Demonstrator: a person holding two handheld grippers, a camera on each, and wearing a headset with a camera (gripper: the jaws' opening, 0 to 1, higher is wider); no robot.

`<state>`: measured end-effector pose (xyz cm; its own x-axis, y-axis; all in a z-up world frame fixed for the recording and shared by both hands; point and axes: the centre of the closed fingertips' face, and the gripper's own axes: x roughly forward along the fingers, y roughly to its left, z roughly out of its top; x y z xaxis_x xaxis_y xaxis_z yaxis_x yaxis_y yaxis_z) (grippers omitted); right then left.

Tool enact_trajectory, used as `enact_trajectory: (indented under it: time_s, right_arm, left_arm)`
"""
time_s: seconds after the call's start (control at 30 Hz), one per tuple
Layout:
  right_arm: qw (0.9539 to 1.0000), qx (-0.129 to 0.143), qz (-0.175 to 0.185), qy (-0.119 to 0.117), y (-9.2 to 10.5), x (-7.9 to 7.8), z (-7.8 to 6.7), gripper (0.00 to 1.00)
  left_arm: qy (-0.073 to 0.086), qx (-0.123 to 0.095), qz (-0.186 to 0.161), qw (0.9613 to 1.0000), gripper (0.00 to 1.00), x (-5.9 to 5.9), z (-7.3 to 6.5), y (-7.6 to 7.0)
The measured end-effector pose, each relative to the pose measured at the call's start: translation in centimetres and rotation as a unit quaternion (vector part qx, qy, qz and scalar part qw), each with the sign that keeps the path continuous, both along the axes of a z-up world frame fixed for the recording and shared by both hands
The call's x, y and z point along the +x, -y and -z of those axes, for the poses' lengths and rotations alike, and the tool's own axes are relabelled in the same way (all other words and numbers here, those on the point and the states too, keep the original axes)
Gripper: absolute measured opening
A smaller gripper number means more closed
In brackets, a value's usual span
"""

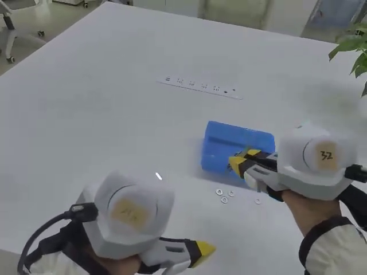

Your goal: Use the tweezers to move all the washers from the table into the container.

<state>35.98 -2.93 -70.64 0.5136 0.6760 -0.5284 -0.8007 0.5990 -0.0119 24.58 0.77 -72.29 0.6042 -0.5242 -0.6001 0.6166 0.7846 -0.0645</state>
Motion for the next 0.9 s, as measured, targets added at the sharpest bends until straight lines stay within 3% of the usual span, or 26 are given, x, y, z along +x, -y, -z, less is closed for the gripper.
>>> enact_trajectory:
  time_s: [0.13,0.3,0.7,0.9]
  right_arm:
    - [0.9994,0.013,-0.003,-0.033,0.4,-0.6,1.0,0.04]
    - [0.9973,0.03,0.003,-0.067,1.0,0.3,1.9,0.04]
    - [0.9961,0.016,-0.027,-0.082,1.0,1.3,5.3,0.04]
    - [0.9958,0.019,-0.035,-0.082,1.2,1.5,5.9,0.04]
  left_arm:
    - [-0.007,0.001,-0.012,0.9999,0.77,-0.4,0.1,0.4]
    - [-0.013,0.002,-0.027,0.9995,0.77,-0.4,0.2,0.7]
    - [-0.018,0.014,-0.055,0.9982,0.77,0.4,1.4,1.3]
    - [-0.02,0.023,-0.064,0.9975,0.77,0.4,1.8,1.4]
